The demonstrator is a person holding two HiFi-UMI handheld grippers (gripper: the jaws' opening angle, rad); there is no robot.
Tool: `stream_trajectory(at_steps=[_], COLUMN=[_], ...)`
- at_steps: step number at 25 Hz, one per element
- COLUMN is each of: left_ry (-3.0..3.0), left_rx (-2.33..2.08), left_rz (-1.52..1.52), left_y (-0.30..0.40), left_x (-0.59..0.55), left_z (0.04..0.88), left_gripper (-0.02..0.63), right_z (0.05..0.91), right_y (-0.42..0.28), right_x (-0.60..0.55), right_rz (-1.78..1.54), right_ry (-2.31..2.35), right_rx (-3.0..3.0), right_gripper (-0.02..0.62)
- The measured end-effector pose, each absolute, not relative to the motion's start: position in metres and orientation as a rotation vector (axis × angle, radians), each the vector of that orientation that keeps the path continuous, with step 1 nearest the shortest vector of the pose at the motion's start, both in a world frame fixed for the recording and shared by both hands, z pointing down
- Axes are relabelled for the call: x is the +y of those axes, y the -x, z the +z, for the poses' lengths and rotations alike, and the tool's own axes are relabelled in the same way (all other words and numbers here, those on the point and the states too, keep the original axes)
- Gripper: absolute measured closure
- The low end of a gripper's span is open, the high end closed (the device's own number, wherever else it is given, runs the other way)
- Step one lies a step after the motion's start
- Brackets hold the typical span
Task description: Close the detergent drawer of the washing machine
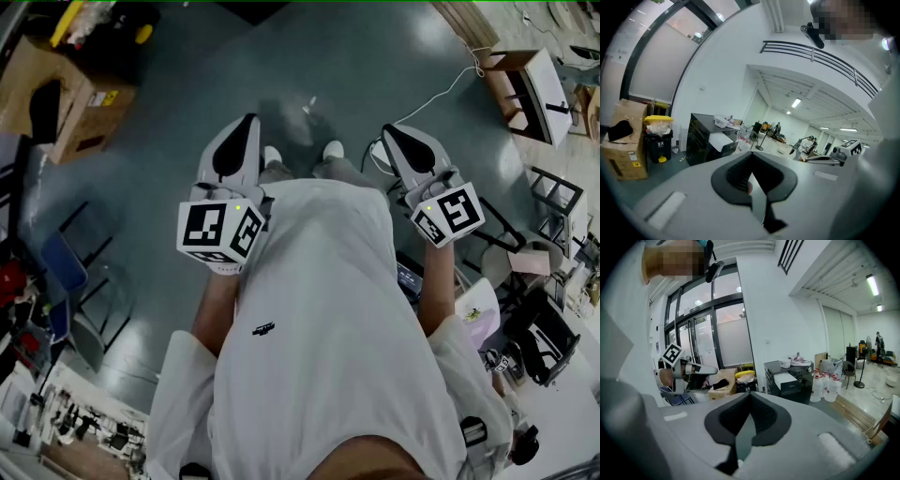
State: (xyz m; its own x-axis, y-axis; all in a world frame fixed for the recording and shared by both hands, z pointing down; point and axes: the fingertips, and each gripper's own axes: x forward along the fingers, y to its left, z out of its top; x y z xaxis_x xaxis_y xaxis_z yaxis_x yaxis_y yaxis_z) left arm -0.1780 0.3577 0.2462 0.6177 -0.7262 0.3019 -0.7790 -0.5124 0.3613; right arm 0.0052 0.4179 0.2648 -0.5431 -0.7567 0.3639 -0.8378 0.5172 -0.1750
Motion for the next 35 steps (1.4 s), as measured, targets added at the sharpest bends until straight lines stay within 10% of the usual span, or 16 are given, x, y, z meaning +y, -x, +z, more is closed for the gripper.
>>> stream_trajectory(at_steps=[35], left_ry=[-2.395], left_rx=[-1.102], left_rz=[0.346], left_y=[-0.069], left_x=[0.369], left_z=[0.251], left_gripper=[0.589], right_z=[0.256], right_y=[-0.166], right_x=[0.411], right_rz=[0.455], right_ry=[-1.306], right_rx=[-2.732], right_gripper=[0.594])
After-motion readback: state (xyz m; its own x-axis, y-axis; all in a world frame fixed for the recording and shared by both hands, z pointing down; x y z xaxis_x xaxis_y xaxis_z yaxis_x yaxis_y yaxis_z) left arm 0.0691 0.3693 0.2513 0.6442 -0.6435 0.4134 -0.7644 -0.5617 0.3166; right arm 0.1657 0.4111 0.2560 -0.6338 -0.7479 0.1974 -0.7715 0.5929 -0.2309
